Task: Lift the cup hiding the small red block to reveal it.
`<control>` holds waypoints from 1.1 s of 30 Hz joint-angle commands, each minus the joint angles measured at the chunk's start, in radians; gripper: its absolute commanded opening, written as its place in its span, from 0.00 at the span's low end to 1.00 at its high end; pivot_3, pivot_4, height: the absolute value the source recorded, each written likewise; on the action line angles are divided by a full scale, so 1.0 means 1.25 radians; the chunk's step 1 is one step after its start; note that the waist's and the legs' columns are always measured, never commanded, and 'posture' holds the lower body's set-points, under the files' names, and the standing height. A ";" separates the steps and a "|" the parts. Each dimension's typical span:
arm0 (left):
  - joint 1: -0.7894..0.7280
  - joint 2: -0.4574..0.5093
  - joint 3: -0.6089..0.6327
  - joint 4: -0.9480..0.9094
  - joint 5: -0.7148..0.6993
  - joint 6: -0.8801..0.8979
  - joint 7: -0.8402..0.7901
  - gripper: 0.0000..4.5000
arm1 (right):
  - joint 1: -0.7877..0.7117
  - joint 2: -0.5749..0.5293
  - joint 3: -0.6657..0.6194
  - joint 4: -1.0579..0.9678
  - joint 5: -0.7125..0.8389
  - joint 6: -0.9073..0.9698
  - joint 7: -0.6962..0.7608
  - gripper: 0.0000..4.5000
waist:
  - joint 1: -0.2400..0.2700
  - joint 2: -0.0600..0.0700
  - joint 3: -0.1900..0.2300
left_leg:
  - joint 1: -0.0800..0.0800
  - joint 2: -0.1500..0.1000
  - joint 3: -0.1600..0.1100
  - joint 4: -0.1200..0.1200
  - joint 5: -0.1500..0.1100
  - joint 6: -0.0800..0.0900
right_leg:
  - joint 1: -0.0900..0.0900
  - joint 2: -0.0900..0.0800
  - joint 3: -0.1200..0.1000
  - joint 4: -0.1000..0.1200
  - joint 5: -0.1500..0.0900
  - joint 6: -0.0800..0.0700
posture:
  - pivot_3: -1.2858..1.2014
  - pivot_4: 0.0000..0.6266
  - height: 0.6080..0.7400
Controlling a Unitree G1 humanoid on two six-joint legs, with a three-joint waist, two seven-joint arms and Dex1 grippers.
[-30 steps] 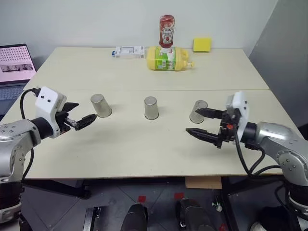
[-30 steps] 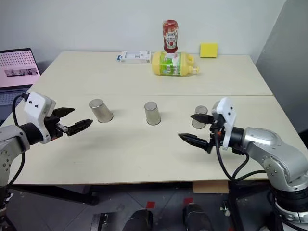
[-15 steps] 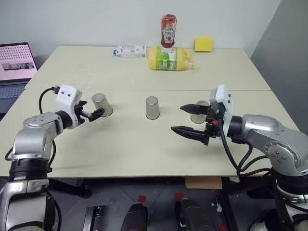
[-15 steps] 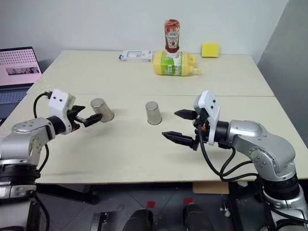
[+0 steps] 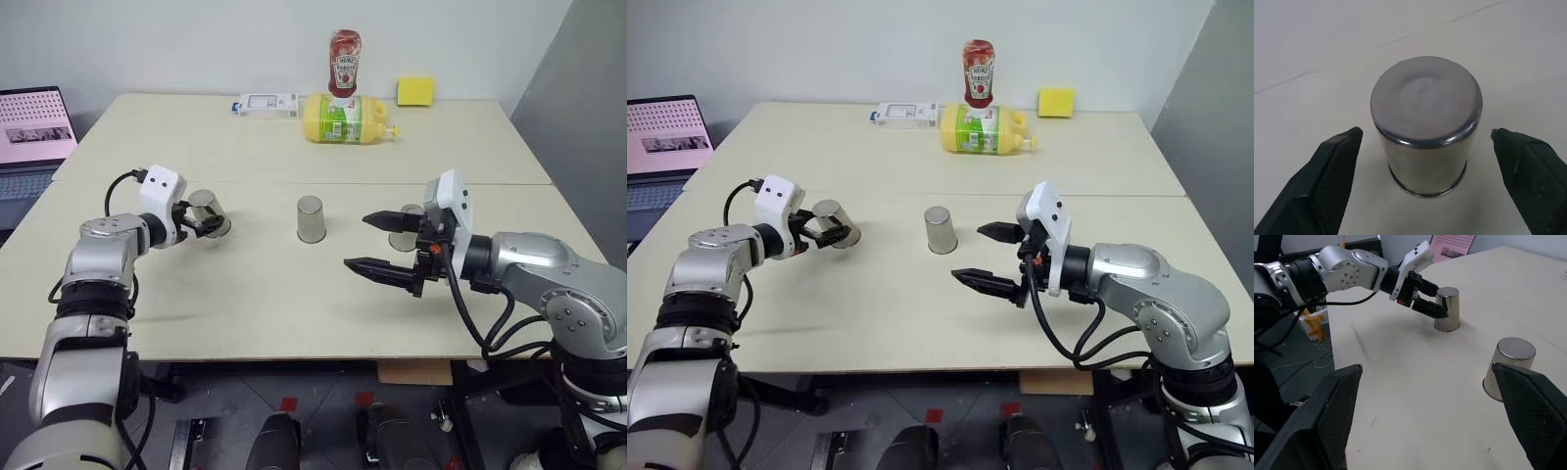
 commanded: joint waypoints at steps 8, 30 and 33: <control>-0.094 -0.029 0.001 0.143 0.046 -0.111 -0.018 0.82 | 0.010 -0.038 0.011 -0.005 -0.019 -0.005 0.020 1.00 | 0.000 0.000 0.000 | 0.000 0.000 0.000 0.000 0.000 0.000 | 0.000 0.000 0.000 0.000 0.000 0.000 | 0.52 0.24 1.00; 0.009 0.086 0.109 -0.085 0.019 -0.004 0.048 0.60 | 0.030 -0.047 0.009 -0.002 -0.035 -0.021 0.031 1.00 | -0.004 0.000 0.000 | 0.000 0.000 -0.001 0.000 0.000 0.000 | 0.000 0.000 -0.001 0.001 0.000 0.000 | 0.52 0.24 1.00; -0.003 0.085 0.115 -0.008 0.027 -0.016 0.085 0.60 | 0.017 -0.040 0.021 0.012 -0.045 -0.030 0.037 1.00 | -0.002 0.000 0.000 | 0.000 0.000 -0.001 0.001 0.000 0.000 | 0.000 0.000 -0.001 0.001 0.000 0.000 | 0.52 0.24 1.00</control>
